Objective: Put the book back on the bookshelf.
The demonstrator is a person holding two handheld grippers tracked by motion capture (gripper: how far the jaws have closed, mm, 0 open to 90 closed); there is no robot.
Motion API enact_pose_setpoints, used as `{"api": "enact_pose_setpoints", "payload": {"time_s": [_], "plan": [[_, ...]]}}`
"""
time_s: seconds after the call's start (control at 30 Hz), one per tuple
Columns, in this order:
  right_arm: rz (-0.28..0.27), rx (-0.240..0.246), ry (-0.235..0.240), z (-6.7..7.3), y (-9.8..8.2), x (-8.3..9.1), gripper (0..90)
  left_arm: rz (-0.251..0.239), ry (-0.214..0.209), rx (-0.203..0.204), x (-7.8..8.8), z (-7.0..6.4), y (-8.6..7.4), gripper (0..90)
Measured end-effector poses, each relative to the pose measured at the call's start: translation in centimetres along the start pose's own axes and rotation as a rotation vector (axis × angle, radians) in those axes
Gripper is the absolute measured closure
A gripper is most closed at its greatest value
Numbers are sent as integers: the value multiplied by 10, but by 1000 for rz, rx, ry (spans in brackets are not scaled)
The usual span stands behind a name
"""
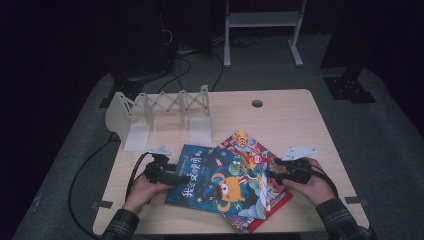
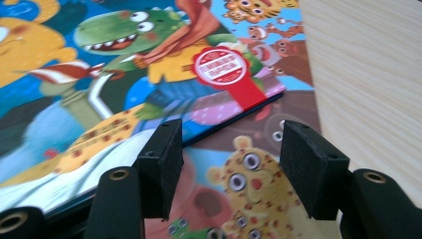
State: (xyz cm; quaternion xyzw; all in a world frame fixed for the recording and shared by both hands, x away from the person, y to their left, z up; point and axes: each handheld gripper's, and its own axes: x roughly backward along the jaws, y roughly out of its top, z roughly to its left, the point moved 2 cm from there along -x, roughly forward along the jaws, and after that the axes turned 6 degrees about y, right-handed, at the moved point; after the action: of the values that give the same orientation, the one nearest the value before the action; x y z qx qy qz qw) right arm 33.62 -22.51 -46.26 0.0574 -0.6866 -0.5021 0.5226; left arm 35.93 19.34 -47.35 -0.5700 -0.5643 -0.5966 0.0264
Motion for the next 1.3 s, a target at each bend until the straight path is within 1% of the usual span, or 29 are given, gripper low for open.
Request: {"api": "enact_pose_setpoints", "payload": {"time_s": [0.1, 0.17, 0.23, 0.33, 0.4, 0.5, 0.6, 0.7, 0.83, 0.93, 1.03, 1.1, 1.17, 1.3], "plan": [[0, 11, 6, 2, -1, 1, 408, 3, -13, 0, -3, -2, 1, 49], [-1, 9, 8, 3, -2, 1, 406, 8, -21, 2, -5, -3, 1, 34], [0, 15, 13, 3, -2, 2, 399, 14, -27, -4, -7, -4, 2, 21], [-8, -1, 14, 4, -3, 2, 389, 17, -26, -20, -9, -6, 4, 5], [-9, -1, 15, 4, -4, 2, 374, 22, -30, -27, -11, -7, 5, 0], [-14, -1, 9, 3, -4, 2, 351, 24, -34, -19, -12, -6, 6, 0], [-22, -21, 4, 2, -6, 1, 324, 29, -40, -12, -13, -6, 6, 0], [-31, -34, 15, 1, -7, 1, 317, 33, -42, -6, -14, -6, 7, 0], [-36, -40, 24, -1, -8, 0, 310, 44, -36, -9, -13, -7, 8, 0], [-35, -38, 24, -2, -8, 0, 293, 43, -34, -9, -13, -8, 9, 0], [-35, -47, 20, -2, -8, 0, 277, 45, -36, -5, -12, -8, 10, 0], [-36, -47, 20, -2, -8, 0, 278, 68, -27, -18, -11, -9, 12, 0], [-37, -46, 21, -2, -8, -1, 278, 74, -20, -20, -9, -10, 14, 0], [-37, -43, 22, -2, -8, -1, 279, 57, -27, -17, -4, -11, 19, 0]]}}
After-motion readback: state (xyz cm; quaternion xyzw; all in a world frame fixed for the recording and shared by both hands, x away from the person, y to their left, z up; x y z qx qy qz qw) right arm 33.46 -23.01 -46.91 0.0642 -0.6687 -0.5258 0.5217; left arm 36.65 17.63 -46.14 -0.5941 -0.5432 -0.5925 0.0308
